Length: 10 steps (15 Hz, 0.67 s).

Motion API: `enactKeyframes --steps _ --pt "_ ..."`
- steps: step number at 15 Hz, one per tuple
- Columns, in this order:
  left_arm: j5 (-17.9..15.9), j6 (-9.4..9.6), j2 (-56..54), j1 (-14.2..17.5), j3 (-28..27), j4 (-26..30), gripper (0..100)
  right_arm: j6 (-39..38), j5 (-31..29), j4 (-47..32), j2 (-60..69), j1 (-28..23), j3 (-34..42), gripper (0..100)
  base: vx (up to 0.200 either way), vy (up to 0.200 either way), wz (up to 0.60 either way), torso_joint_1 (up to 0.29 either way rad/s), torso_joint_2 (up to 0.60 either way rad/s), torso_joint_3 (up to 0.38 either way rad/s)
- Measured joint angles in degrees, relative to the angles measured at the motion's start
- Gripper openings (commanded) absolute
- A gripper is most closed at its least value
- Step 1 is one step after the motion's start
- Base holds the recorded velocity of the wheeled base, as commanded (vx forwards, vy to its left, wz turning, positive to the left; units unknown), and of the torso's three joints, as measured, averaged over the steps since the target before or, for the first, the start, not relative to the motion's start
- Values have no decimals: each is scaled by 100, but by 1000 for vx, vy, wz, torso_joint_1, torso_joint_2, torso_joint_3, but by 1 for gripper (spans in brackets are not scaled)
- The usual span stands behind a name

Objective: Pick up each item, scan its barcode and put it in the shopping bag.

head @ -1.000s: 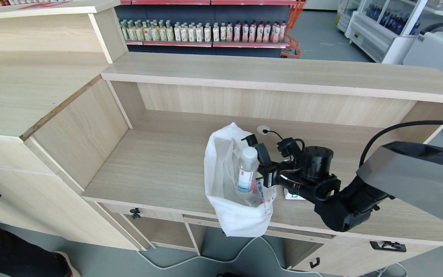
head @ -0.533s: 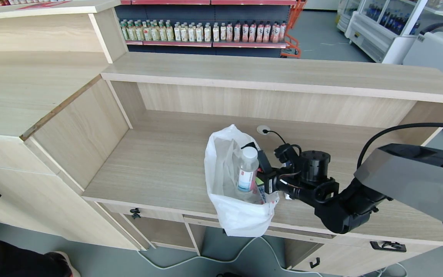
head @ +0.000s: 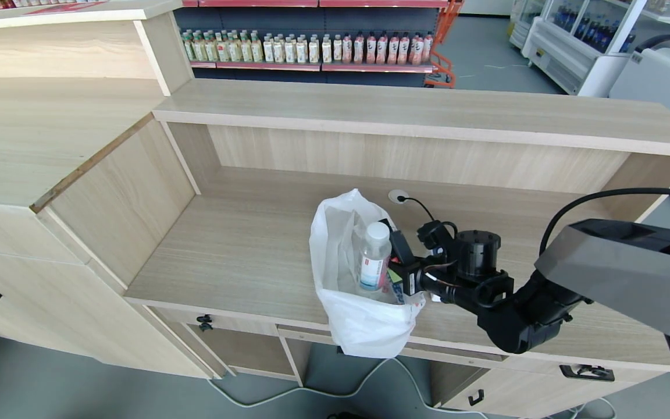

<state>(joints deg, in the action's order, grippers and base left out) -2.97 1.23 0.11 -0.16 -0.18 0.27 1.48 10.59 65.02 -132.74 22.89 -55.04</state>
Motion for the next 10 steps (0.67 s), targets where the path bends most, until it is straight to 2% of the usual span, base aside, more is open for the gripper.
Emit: enactKeyframes --steps 2,3,10 --pt "-2 0 0 -2 0 -2 0 -4 7 0 -24 -5 -5 0 0 0 0 0 0 0" --pt "0 -1 0 -2 0 0 0 -6 10 0 -30 0 -13 100 0 0 0 0 0 0" --pt "-2 0 0 -2 0 -2 0 -52 78 26 171 -5 -52 100 0 0 0 0 0 0"
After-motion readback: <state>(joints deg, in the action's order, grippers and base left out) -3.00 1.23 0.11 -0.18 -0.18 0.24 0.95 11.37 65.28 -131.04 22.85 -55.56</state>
